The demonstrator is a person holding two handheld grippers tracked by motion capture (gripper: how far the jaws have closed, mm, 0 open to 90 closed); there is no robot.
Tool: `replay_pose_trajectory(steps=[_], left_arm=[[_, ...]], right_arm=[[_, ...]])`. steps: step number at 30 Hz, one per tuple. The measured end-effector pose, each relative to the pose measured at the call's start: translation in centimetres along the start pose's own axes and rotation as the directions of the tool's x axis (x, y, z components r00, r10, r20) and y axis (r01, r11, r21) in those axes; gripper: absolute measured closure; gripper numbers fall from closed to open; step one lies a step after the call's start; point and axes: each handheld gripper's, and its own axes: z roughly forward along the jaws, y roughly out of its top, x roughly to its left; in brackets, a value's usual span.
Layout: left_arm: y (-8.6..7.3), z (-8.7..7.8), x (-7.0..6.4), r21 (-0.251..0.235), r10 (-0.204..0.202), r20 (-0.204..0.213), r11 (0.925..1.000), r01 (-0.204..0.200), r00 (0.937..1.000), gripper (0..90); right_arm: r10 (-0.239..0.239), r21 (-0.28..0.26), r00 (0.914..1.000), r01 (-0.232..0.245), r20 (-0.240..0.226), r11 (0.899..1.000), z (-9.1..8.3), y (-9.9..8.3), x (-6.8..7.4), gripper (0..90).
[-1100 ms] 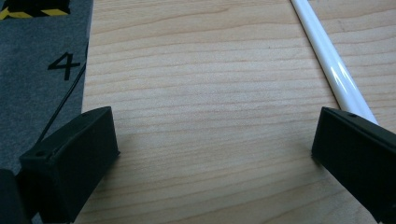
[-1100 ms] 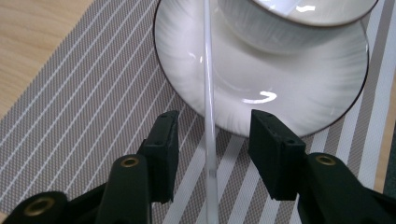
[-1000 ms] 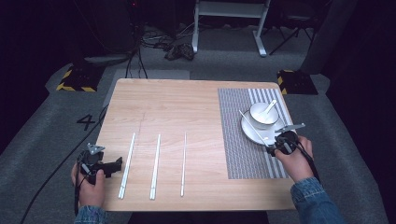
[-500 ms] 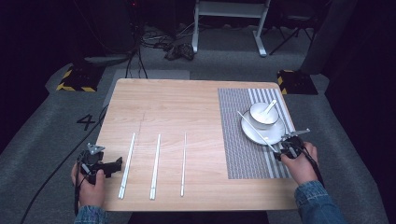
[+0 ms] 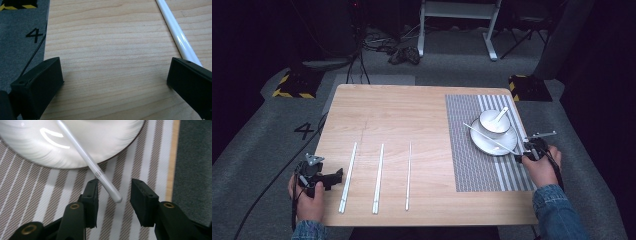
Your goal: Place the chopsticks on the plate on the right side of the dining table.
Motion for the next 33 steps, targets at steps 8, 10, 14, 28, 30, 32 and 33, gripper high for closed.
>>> replay_pose_trajectory(steps=[8, 10, 14, 28, 30, 32, 33], left_arm=[[0.0, 0.0, 0.0, 0.0, 0.0, 0.0, 1.0, 0.0, 1.0, 0.1], [0.0, 0.0, 0.0, 0.0, 0.0, 0.0, 1.0, 0.0, 1.0, 0.1], [0.0, 0.0, 0.0, 0.0, 0.0, 0.0, 1.0, 0.0, 1.0, 0.2], [0.0, 0.0, 0.0, 0.0, 0.0, 0.0, 1.0, 0.0, 1.0, 0.2], [0.0, 0.0, 0.0, 0.0, 0.0, 0.0, 1.0, 0.0, 1.0, 0.1], [0.0, 0.0, 0.0, 0.0, 0.0, 0.0, 1.0, 0.0, 1.0, 0.1], [0.0, 0.0, 0.0, 0.0, 0.0, 0.0, 1.0, 0.0, 1.0, 0.1]], right_arm=[[0.09, -0.01, 0.9957, -0.091, -0.018, 0.996, 1.1, 0.7, -1.9, 57.2], [0.105, -0.016, 0.9945, -0.105, -0.011, 0.994, 1.4, 0.8, -2.2, 57.1], [0.128, -0.032, 0.9917, -0.128, 0.008, 0.991, 1.8, 1.1, -2.7, 55.9], [0.134, -0.052, 0.9866, -0.13, 0.093, 0.99, 3.1, 2.9, -3.7, 52.3], [0.137, -0.039, 0.9858, -0.133, 0.098, 0.99, 3.2, 2.9, -3.9, 52.3], [0.141, -0.033, 0.9852, -0.138, 0.098, 0.99, 3.2, 2.6, -4.0, 52.4], [0.139, -0.035, 0.9857, -0.136, 0.096, 0.99, 3.2, 2.5, -4.1, 52.6]])
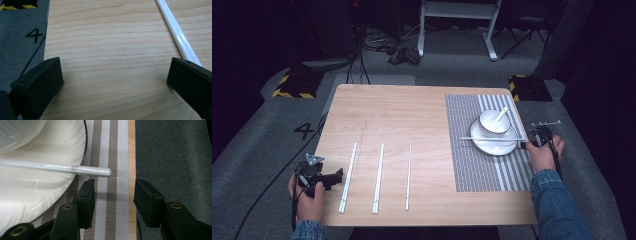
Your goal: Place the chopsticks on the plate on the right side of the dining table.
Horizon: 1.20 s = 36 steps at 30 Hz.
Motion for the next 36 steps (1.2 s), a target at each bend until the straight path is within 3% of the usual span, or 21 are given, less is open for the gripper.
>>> replay_pose_trajectory(steps=[7, 9, 11, 12, 16, 20, 21, 23, 24, 25, 30, 31, 32, 36], left_arm=[[0.0, 0.0, 0.0, 0.0, 0.0, 0.0, 1.0, 0.0, 1.0, 0.1], [0.0, 0.0, 0.0, 0.0, 0.0, 0.0, 1.0, 0.0, 1.0, 0.2], [0.0, 0.0, 0.0, 0.0, 0.0, 0.0, 1.0, 0.0, 1.0, 0.2], [0.0, 0.0, 0.0, 0.0, 0.0, 0.0, 1.0, 0.0, 1.0, 0.1], [0.0, 0.0, 0.0, 0.0, 0.0, 0.0, 1.0, 0.0, 1.0, 0.1], [0.0, 0.0, 0.0, 0.001, -0.001, 0.0, 1.0, 0.001, 1.0, 0.2], [0.0, 0.0, 0.0, 0.001, -0.001, 0.002, 1.0, 0.001, 1.0, 0.2], [0.0, 0.0, 0.0, 0.002, -0.001, 0.002, 1.0, 0.001, 1.0, 0.2], [0.0, 0.0, 0.0, 0.001, -0.001, 0.002, 1.0, 0.001, 1.0, 0.2], [0.0, 0.0, 0.0, 0.001, -0.001, 0.002, 1.0, 0.001, 1.0, 0.2], [-0.3, -0.3, -0.1, 0.001, 0.011, 0.011, 0.9999, -0.011, 0.9999, 0.2], [-0.3, -0.3, -0.1, 0.001, 0.014, 0.014, 0.9999, -0.014, 0.9998, 0.2], [-0.3, -0.3, -0.1, 0.001, 0.016, 0.017, 0.9999, -0.016, 0.9997, 0.2], [-0.3, -0.3, -0.1, -0.003, 0.015, 0.019, 0.9999, -0.015, 0.9997, 0.2]], right_arm=[[-0.034, -0.045, 0.9991, 0.032, -0.027, 0.998, -2.3, -0.5, 0.8, 51.9], [-0.096, -0.072, 0.9949, 0.094, -0.031, 0.993, -3.9, -0.3, 1.9, 49.5], [-0.11, -0.081, 0.9932, 0.107, -0.039, 0.991, -4.3, -0.3, 2.2, 49.4], [-0.142, -0.096, 0.988, 0.136, -0.061, 0.986, -5.5, -0.1, 3.1, 48.1], [-0.171, -0.119, 0.9822, 0.161, -0.078, 0.98, -6.8, 0.2, 4.3, 46.6], [-0.199, -0.153, 0.971, 0.179, -0.132, 0.972, -8.6, 0.6, 6.4, 45.4], [-0.199, -0.153, 0.971, 0.179, -0.132, 0.972, -8.6, 0.6, 6.4, 45.4], [-0.215, -0.169, 0.9658, 0.19, -0.144, 0.967, -9.2, 0.8, 7.4, 45.4], [-0.239, -0.18, 0.9587, 0.21, -0.155, 0.961, -9.7, 1.0, 8.4, 45.3], [-0.239, -0.18, 0.9587, 0.21, -0.155, 0.961, -9.7, 1.0, 8.4, 45.3], [-0.286, -0.209, 0.9406, 0.247, -0.183, 0.946, -10.7, 1.5, 10.8, 45.4], [-0.307, -0.228, 0.9322, 0.262, -0.192, 0.938, -11.0, 1.6, 11.7, 45.6], [-0.307, -0.228, 0.9322, 0.262, -0.192, 0.938, -11.0, 1.6, 11.7, 45.6], [-0.349, -0.247, 0.9122, 0.294, -0.215, 0.923, -11.4, 2.0, 13.7, 45.7]])
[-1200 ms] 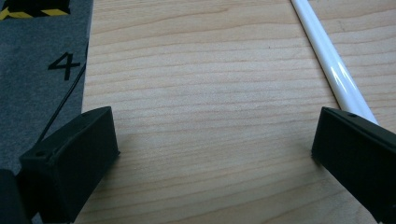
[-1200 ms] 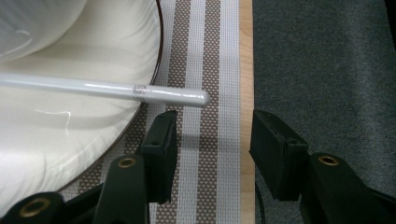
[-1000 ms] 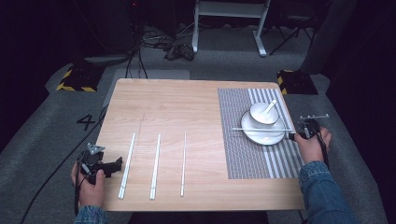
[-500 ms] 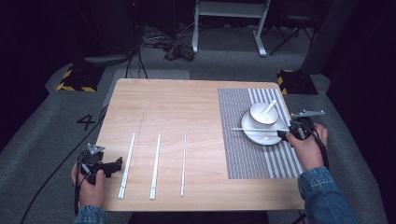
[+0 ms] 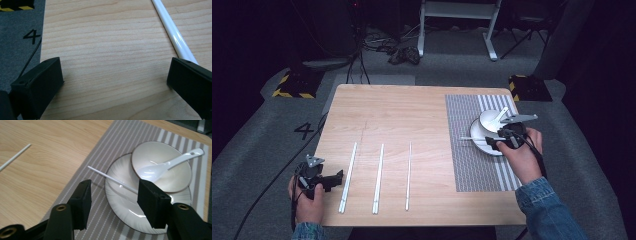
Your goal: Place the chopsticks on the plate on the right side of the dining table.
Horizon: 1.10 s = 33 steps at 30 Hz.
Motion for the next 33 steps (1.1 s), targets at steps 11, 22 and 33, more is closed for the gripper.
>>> replay_pose_trajectory(steps=[11, 22, 33], left_arm=[[0.0, 0.0, 0.0, 0.001, 0.009, 0.007, 1.0, -0.009, 0.9999, 0.2], [0.2, 0.1, 0.0, 0.004, 0.001, 0.0, 1.0, -0.001, 1.0, 0.1], [0.2, 0.1, 0.0, 0.004, 0.002, 0.001, 1.0, -0.002, 1.0, 0.1]], right_arm=[[-0.057, -0.028, 0.9952, 0.054, -0.08, 0.998, 1.9, 1.9, 4.8, 42.9], [-0.08, -0.035, 0.9812, 0.075, -0.176, 0.997, 3.8, 2.5, 9.2, 39.1], [-0.143, -0.06, 0.9581, 0.132, -0.248, 0.989, 5.7, 2.8, 13.4, 36.7]])
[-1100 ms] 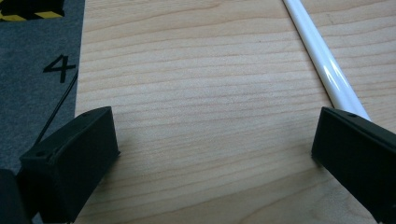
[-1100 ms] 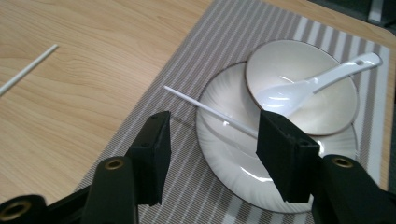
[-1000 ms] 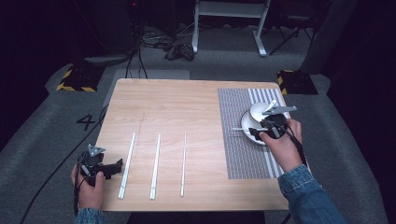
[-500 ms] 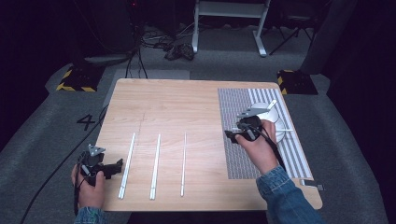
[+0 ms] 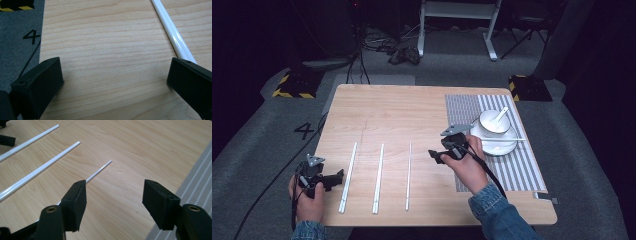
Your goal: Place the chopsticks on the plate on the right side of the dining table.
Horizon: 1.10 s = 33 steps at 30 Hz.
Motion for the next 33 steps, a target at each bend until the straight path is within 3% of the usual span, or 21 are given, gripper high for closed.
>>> replay_pose_trajectory(steps=[10, 13, 17, 26, 33], left_arm=[[0.0, 0.0, 0.0, 0.0, 0.001, 0.0, 1.0, -0.001, 1.0, 0.1], [0.0, 0.0, 0.0, 0.0, 0.001, 0.001, 1.0, -0.001, 1.0, 0.1], [0.0, 0.0, 0.0, 0.0, 0.002, -0.001, 1.0, -0.002, 1.0, 0.1], [0.0, 0.0, 0.0, 0.0, 0.001, 0.0, 1.0, -0.001, 1.0, 0.1], [0.0, 0.0, 0.0, 0.0, 0.002, 0.0, 1.0, -0.002, 1.0, 0.1]], right_arm=[[-0.03, 0.031, 0.9991, 0.031, -0.03, 0.999, 3.2, 0.0, 3.1, 36.8], [-0.04, 0.052, 0.999, 0.041, -0.02, 0.998, 4.5, -0.5, 4.2, 36.9], [-0.032, 0.085, 0.9981, 0.036, -0.052, 0.996, 6.6, -2.0, 5.5, 37.4], [-0.017, 0.094, 0.9985, 0.022, -0.053, 0.995, 8.2, -2.9, 6.6, 35.1], [0.0, 0.139, 0.9995, 0.004, -0.031, 0.99, 9.0, -3.7, 6.5, 36.7]])
